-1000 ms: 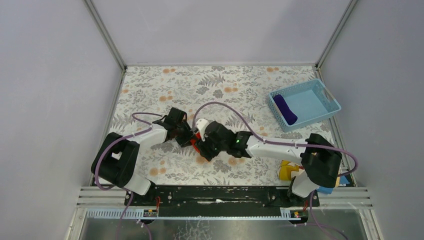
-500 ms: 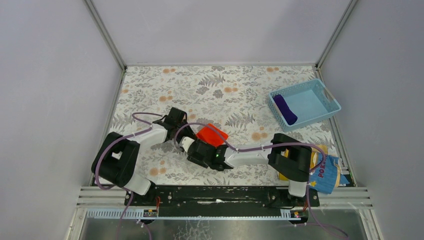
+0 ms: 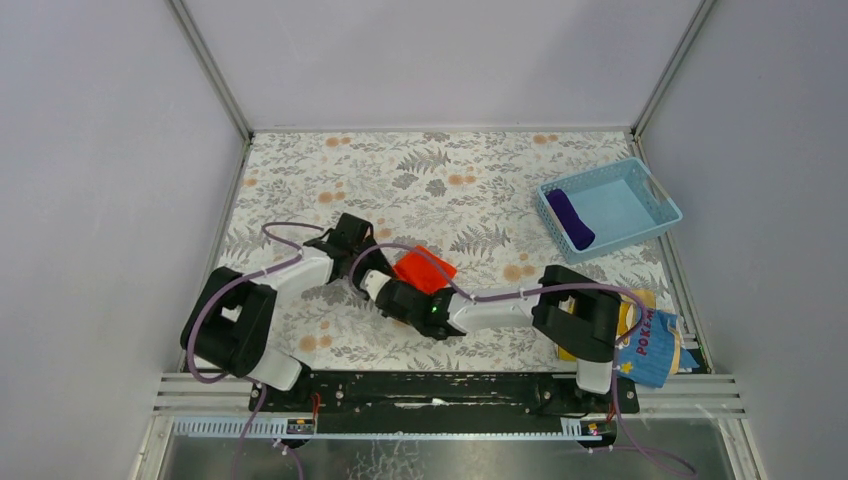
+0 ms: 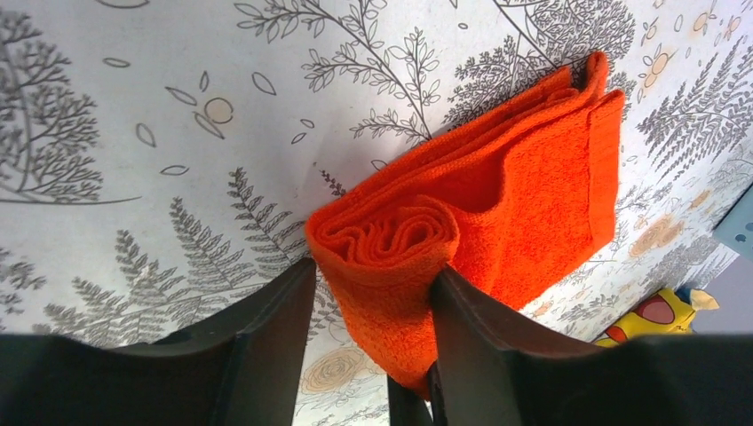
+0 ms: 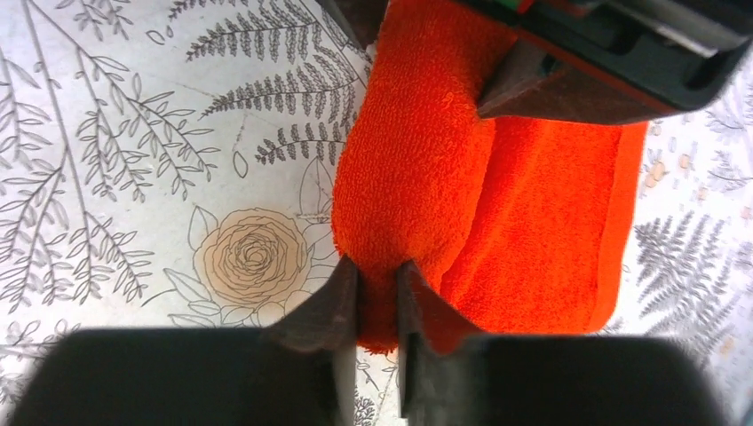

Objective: Roll the towels
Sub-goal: Roll the towel at the center of the board.

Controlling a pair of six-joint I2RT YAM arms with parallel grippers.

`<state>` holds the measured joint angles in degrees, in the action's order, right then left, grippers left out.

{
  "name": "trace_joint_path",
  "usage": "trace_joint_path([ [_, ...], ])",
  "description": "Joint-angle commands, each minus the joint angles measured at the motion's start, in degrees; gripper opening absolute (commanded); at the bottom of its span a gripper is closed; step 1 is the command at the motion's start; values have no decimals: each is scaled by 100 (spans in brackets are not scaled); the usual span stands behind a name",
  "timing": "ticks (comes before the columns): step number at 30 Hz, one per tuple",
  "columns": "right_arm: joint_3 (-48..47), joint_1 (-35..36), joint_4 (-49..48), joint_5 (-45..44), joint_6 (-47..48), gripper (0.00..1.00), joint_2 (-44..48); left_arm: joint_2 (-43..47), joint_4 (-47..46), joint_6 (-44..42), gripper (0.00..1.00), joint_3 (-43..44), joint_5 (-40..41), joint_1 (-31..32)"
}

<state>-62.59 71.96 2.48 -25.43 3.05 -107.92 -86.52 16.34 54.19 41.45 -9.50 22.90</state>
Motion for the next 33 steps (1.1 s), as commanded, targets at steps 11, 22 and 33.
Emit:
trace_joint_path([
  [11,837,-1687,-1400,5670,-1859,0,474,1604,1078,-269,71,91,282,-459],
  [22,1584,-2839,-4138,7627,-4494,1,-418,1922,946,-124,74,-420,-211,-375],
  [33,1979,-3238,-5502,7873,-5869,4,-1253,1181,318,21,64,-359,-206,-88],
])
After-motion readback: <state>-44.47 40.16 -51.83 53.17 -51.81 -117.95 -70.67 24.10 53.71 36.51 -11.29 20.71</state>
